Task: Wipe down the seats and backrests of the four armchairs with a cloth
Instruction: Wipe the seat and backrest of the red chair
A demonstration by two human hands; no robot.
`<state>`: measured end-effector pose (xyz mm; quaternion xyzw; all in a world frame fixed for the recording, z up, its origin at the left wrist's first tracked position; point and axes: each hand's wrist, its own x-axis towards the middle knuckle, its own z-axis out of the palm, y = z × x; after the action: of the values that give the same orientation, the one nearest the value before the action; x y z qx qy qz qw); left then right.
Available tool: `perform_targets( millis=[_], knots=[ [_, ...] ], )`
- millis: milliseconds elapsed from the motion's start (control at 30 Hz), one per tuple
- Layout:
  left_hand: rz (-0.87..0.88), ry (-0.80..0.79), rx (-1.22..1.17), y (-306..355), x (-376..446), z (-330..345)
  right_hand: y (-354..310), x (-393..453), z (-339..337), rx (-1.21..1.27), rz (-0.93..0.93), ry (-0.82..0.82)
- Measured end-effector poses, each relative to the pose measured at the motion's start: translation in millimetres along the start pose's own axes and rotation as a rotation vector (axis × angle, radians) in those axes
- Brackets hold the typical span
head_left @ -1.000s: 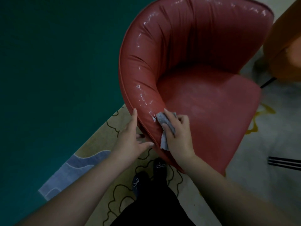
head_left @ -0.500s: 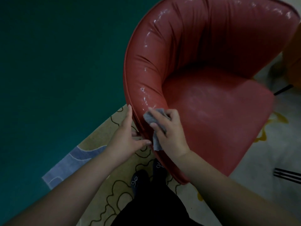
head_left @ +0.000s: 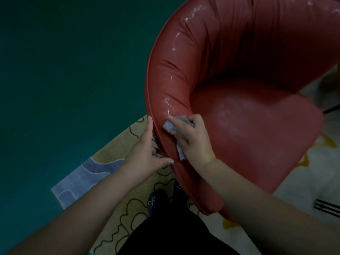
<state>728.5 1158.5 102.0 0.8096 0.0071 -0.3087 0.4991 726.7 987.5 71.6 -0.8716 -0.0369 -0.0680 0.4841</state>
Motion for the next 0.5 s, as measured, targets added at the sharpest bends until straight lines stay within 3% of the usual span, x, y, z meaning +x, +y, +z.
perform_targets(
  millis=[133,367,500],
  knots=[
    [0.014,-0.008,-0.021,-5.2,1.9,-2.1,2.0,29.3,3.2,0.027,0.116,0.084],
    [0.005,-0.002,0.077,5.1,7.9,-13.9,3.1,0.2,-1.0,-0.002,-0.040,0.000],
    [0.001,0.024,0.084,11.2,17.1,-18.0,2.6,42.4,5.4,-0.047,0.022,0.035]
  ],
)
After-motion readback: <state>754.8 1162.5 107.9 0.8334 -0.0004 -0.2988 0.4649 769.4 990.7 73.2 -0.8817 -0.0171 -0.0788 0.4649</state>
